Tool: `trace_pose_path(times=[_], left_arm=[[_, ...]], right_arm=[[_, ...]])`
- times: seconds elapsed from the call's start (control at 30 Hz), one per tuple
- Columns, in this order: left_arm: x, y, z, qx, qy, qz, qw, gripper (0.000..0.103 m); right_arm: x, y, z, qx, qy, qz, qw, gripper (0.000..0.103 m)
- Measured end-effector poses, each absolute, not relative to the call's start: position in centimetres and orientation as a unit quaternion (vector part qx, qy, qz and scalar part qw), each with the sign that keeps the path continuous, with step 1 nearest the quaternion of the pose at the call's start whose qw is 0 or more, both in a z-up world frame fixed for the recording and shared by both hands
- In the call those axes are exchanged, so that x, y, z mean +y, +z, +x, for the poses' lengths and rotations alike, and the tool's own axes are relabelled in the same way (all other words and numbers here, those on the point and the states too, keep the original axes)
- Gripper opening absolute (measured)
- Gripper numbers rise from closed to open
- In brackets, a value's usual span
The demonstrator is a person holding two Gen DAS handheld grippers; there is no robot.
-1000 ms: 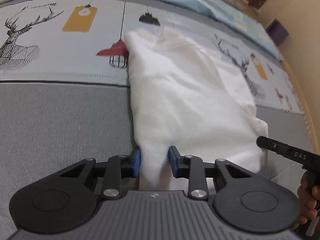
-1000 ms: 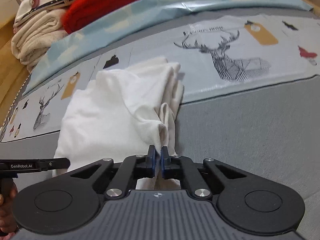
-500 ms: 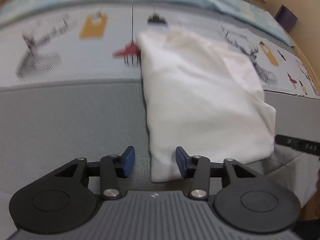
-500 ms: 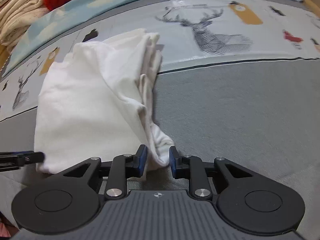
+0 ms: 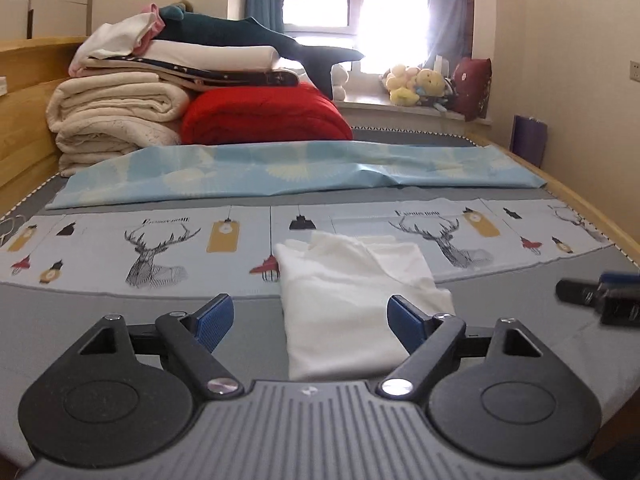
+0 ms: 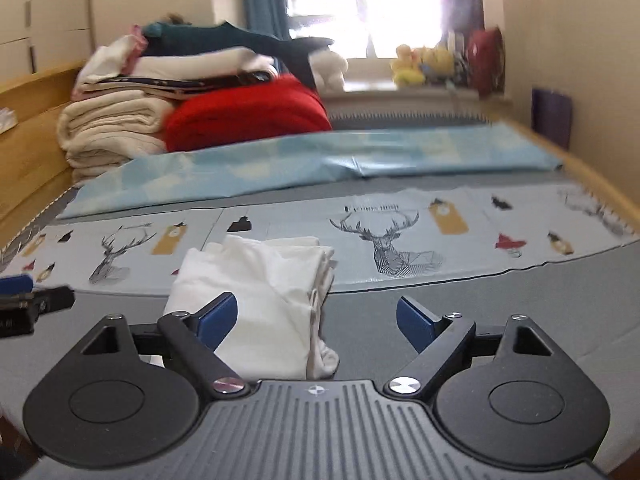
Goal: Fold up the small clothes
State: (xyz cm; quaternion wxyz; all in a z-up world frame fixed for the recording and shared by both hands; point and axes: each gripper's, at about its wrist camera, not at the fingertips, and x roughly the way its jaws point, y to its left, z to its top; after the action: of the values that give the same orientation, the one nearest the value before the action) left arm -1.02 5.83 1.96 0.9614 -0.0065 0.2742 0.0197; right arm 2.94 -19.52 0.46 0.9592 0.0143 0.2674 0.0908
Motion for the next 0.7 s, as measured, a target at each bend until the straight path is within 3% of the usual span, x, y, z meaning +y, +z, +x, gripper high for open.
trace_pose_path(times=[0.2,0.7], left_arm=[[4.5,-0.1,-4.4,0.333,0.052,-0.041,0.941,0.088],[2.9,-1.5,-3.4,0.345,0.033,-0.036,0.937,0.088]], right_arm=[[-19.0,-0.6,0.1,0.297,0.073,0.038,0.951,0.088],[-16.3,-1.9,-0.1,0.317,0.095,-0.011,0.943,0.088]])
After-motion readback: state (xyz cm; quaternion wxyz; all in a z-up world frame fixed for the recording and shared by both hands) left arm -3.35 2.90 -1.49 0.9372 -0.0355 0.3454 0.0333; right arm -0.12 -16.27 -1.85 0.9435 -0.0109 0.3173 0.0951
